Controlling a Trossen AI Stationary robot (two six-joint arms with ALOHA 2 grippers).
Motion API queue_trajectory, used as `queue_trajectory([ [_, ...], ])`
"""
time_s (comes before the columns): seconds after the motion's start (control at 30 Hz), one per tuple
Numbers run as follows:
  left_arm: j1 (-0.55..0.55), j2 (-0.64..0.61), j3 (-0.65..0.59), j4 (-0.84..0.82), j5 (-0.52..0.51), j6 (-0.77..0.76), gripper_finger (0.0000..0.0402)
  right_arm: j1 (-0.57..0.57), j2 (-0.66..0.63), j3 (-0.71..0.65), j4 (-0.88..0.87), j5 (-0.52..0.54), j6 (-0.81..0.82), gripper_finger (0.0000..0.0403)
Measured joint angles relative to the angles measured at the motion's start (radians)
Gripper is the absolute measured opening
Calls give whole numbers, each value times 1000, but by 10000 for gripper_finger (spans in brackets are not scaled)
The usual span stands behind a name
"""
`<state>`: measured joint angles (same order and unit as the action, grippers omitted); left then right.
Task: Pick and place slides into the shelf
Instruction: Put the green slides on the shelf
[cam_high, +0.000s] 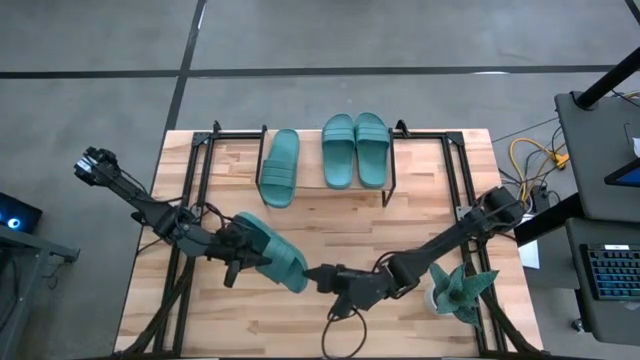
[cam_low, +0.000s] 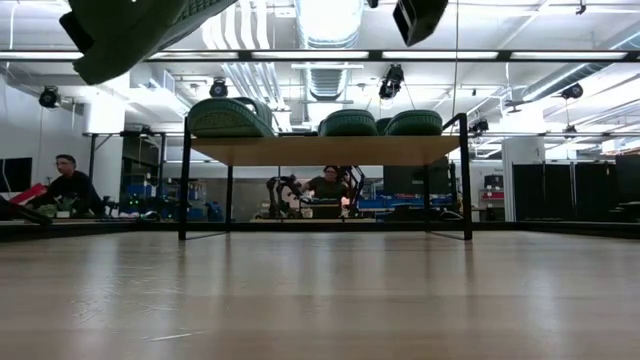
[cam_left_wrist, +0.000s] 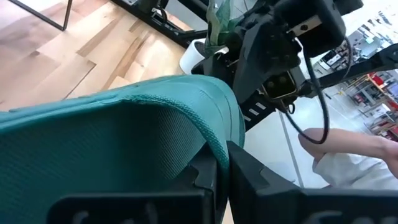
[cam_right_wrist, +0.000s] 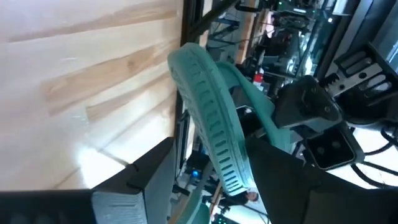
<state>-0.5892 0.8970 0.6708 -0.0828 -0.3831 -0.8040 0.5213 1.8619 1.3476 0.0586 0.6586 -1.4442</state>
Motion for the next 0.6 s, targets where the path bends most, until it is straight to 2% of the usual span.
queue_trajectory([
  [0.6, 0, 4, 2, 60, 19, 57, 0, -27, 0, 21, 38, -67, 3, 191],
])
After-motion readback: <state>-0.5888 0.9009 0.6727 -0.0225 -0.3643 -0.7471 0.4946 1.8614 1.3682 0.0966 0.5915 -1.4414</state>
